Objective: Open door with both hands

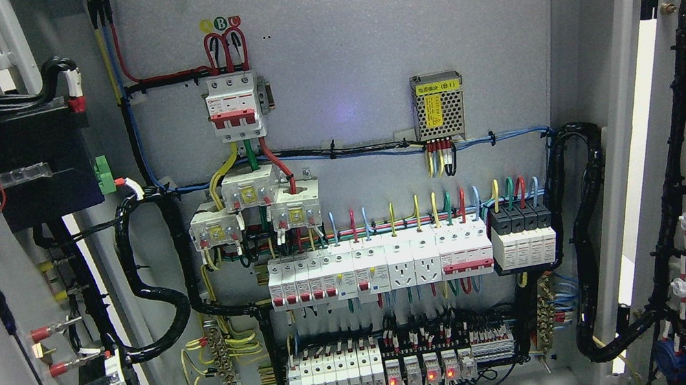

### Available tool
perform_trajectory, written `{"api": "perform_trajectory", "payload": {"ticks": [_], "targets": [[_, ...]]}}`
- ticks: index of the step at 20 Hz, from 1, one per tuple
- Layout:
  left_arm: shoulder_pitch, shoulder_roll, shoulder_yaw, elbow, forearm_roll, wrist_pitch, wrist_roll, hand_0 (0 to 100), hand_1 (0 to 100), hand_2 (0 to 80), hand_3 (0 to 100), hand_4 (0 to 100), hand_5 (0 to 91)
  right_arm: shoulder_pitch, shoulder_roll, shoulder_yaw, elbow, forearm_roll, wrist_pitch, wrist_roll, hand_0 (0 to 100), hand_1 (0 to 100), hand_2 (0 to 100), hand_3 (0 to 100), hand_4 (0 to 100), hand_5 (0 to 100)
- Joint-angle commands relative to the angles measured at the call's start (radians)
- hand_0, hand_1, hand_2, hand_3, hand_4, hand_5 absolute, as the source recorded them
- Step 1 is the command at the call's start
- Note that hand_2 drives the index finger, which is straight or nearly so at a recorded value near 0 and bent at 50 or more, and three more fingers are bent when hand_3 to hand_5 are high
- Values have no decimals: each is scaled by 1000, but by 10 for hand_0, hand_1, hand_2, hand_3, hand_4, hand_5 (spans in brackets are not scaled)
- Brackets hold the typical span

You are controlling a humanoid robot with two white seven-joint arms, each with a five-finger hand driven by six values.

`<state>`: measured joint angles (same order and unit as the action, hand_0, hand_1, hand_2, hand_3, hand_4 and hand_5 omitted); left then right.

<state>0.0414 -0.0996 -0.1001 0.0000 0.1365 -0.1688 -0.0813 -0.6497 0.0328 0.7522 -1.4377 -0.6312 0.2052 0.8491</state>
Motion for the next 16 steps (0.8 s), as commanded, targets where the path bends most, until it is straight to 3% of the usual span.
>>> {"api": "perform_trajectory", "payload": {"ticks": [1, 7, 16], "targets": [[0, 0, -1, -29, 0, 0, 0, 0, 0, 0, 0, 0, 0, -21, 59, 35, 72, 16, 2, -1, 194, 0, 0, 0, 0, 0], [0, 0, 0, -29, 0, 0, 0, 0, 0, 0, 0, 0, 0, -45, 111, 35, 134, 16, 2, -1, 194, 0, 0, 0, 0, 0], [0, 0, 0, -29, 0, 0, 0, 0, 0, 0, 0, 0, 0, -53, 116, 44, 143, 90, 0, -1, 194, 0, 0, 0, 0, 0]]}}
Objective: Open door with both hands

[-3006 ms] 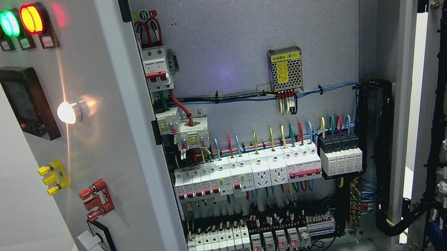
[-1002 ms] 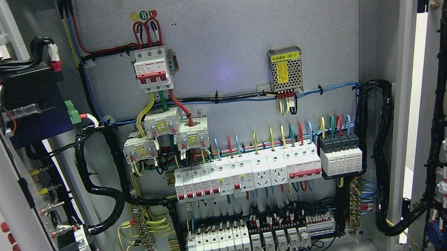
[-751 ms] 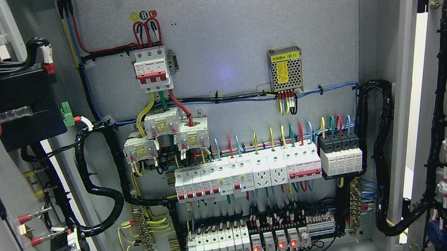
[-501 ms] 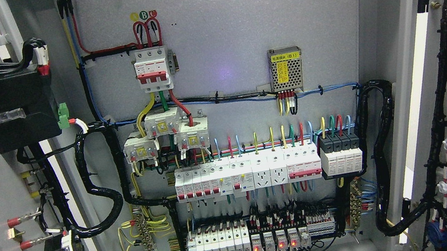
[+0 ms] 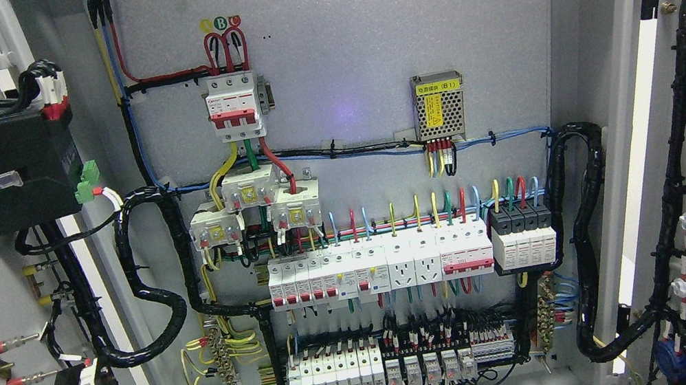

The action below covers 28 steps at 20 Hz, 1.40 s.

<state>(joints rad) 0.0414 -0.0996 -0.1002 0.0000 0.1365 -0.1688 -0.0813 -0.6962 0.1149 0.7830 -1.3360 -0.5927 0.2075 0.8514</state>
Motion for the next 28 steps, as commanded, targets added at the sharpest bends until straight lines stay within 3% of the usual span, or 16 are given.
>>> {"api": "perform_trajectory", "payload": {"ticks": [1, 8, 16, 18, 20, 24, 25, 28], "targets": [[0, 0, 0, -29, 0, 0, 0, 0, 0, 0, 0, 0, 0, -6, 34, 13, 38, 57, -2, -3, 194, 0, 0, 0, 0, 0], [0, 0, 0, -29, 0, 0, 0, 0, 0, 0, 0, 0, 0, -6, 34, 12, 32, 59, -2, -3, 194, 0, 0, 0, 0, 0], [0, 0, 0, -29, 0, 0, 0, 0, 0, 0, 0, 0, 0, 4, 17, -62, 17, 57, -3, -3, 194, 0, 0, 0, 0, 0], [0, 1, 0, -29, 0, 0, 0, 0, 0, 0, 0, 0, 0, 9, -13, -70, 2, 57, -11, -2, 194, 0, 0, 0, 0, 0], [12, 6, 0, -35, -2, -1, 0, 0, 0, 0, 0, 0, 0, 44, -46, -115, -11, 57, -14, -2, 194, 0, 0, 0, 0, 0], [66, 17, 4, -234, 0, -6, -3, 0, 0, 0, 0, 0, 0, 116, -57, -148, -90, 63, -16, -6, 194, 0, 0, 0, 0, 0], [98, 23, 4, -312, 2, -8, -3, 0, 0, 0, 0, 0, 0, 139, -72, -148, -142, 68, -16, -24, 194, 0, 0, 0, 0, 0], [220, 66, -10, -582, 0, -47, -5, 0, 0, 0, 0, 0, 0, 201, -136, -148, -245, 64, -28, -194, 193, 0, 0, 0, 0, 0]]}}
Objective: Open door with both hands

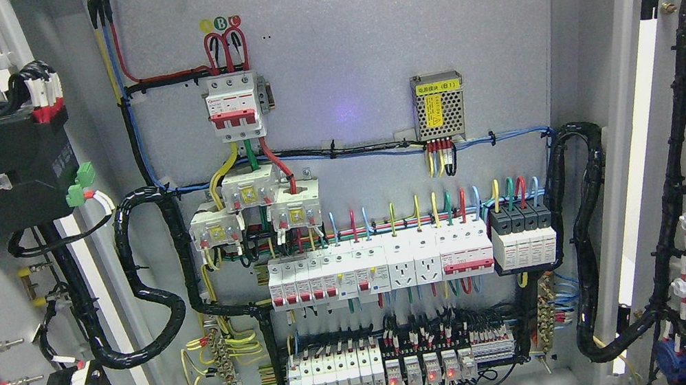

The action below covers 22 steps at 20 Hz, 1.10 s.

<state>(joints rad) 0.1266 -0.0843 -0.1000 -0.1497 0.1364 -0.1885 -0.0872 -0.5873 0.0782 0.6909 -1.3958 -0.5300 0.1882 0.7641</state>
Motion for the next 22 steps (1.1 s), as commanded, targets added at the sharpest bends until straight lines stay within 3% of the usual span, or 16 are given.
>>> {"api": "perform_trajectory", "payload": {"ticks": [1, 3, 5, 9, 11, 17, 22], "targets": [[168, 73, -12, -508, 0, -52, -2, 0, 0, 0, 0, 0, 0, 113, -107, -56, -201, 1, -21, -139, 193, 0, 0, 0, 0, 0], [214, 89, -21, -649, 0, -133, -22, 0, 0, 0, 0, 0, 0, 144, -112, -59, -216, 2, -55, -149, 193, 0, 0, 0, 0, 0], [257, 113, -39, -784, 0, -202, -32, 0, 0, 0, 0, 0, 0, 196, -136, -103, -244, 2, -66, -154, 193, 0, 0, 0, 0, 0], [359, 165, -79, -1114, 8, -213, -31, 0, 0, 0, 0, 0, 0, 312, -179, -201, -327, 2, -69, -157, 193, 0, 0, 0, 0, 0], [401, 188, -89, -1244, 8, -212, -31, 0, 0, 0, 0, 0, 0, 345, -216, -231, -359, 1, -75, -202, 193, 0, 0, 0, 0, 0], [544, 287, -89, -1595, 35, -213, -31, 0, 0, 0, 0, 0, 0, 428, -221, -315, -426, 1, -95, -334, 193, 0, 0, 0, 0, 0], [555, 357, -89, -1738, 69, -216, -31, 0, 0, 0, 0, 0, 0, 514, -259, -384, -520, -1, -105, -339, 193, 0, 0, 0, 0, 0]]}}
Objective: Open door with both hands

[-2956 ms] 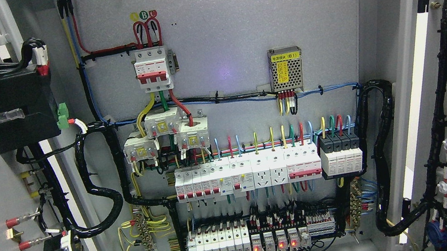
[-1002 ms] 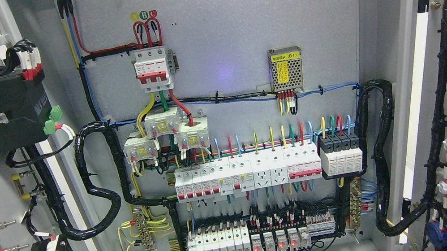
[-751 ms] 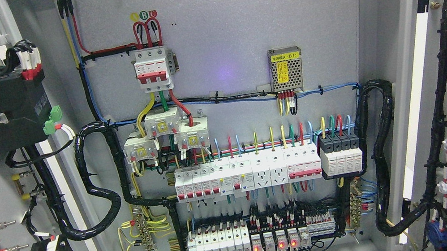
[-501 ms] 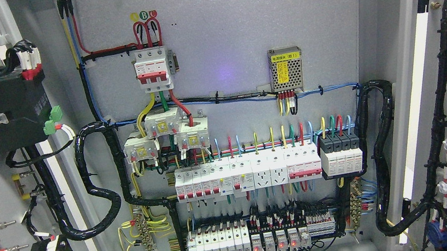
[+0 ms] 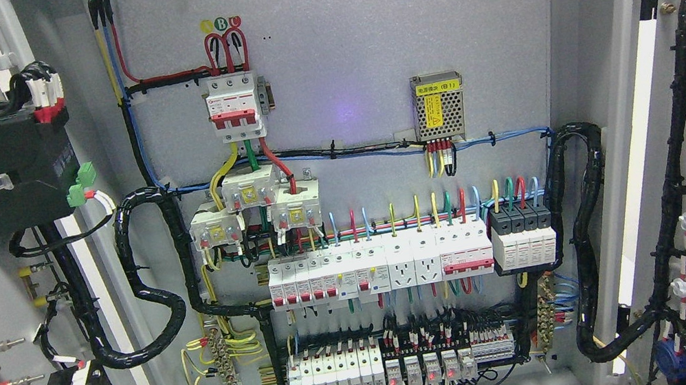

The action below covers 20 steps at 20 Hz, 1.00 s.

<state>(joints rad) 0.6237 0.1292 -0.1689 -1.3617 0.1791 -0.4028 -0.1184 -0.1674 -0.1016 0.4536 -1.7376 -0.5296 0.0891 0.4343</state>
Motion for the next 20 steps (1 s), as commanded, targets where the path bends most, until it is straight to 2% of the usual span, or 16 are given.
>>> {"api": "perform_trajectory", "payload": {"ticks": [1, 6, 10, 12, 16, 20], "targets": [[56, 151, -21, -536, 28, -2, 0, 0, 0, 0, 0, 0, 0, 111, -81, -156, -200, -1, -6, -11, 193, 0, 0, 0, 0, 0], [53, 197, -43, -614, 33, -4, 0, 0, 0, 0, 0, 0, 0, 206, -87, -266, -275, -1, -8, -11, 193, 0, 0, 0, 0, 0], [44, 216, -46, -646, 33, -44, 0, 0, 0, 0, 0, 0, 0, 287, -119, -289, -310, -3, -38, -11, 193, 0, 0, 0, 0, 0], [19, 230, -46, -649, 33, -47, 0, 0, 0, 0, 0, 0, 0, 318, -147, -291, -324, -3, -90, -12, 193, 0, 0, 0, 0, 0], [-24, 231, -46, -660, 33, -47, 0, 0, 0, 0, 0, 0, 0, 385, -205, -308, -332, 0, -250, -8, 193, 0, 0, 0, 0, 0], [-67, 230, -47, -668, 33, -50, 0, 0, 0, 0, 0, 0, 0, 431, -221, -309, -336, 0, -342, -6, 193, 0, 0, 0, 0, 0]]}}
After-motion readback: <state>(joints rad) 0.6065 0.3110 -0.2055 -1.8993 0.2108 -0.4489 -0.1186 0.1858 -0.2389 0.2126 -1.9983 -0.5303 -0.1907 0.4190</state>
